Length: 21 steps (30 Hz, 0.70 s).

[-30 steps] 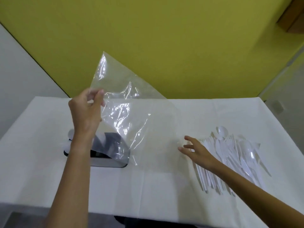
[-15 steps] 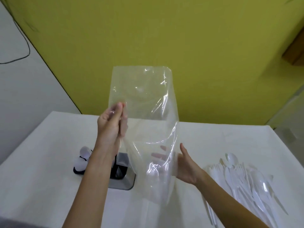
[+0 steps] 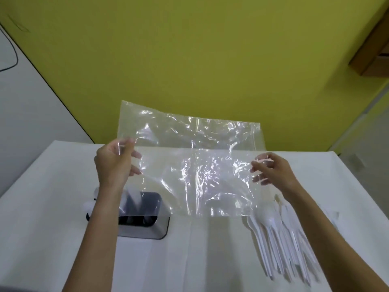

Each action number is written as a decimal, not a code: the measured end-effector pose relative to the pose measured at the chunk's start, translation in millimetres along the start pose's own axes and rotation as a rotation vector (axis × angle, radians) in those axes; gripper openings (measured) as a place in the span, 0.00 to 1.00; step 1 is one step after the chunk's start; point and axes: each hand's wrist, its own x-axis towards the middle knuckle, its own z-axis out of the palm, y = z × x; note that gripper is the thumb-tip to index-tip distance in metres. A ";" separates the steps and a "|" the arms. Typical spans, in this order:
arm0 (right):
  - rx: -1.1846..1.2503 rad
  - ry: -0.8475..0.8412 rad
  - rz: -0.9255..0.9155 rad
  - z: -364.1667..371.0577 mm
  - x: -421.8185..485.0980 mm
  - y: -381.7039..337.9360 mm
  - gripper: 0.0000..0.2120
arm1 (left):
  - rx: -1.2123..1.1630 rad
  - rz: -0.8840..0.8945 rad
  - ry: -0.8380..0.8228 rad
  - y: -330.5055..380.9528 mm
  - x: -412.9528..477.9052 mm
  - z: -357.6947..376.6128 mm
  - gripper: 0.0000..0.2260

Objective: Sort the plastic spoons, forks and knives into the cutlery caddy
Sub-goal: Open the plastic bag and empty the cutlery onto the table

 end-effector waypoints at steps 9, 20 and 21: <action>-0.047 0.040 -0.302 22.0 -23.7 -68.6 0.05 | -0.230 -0.164 -0.363 8.1 -32.9 47.0 0.10; -0.172 -0.311 -0.328 73.4 -52.0 -20.8 0.14 | -0.486 -0.479 -0.598 -14.7 -68.4 95.7 0.27; -0.216 -0.318 -0.359 72.7 -50.9 -15.7 0.14 | -0.454 -0.447 -0.600 -15.4 -69.5 97.2 0.27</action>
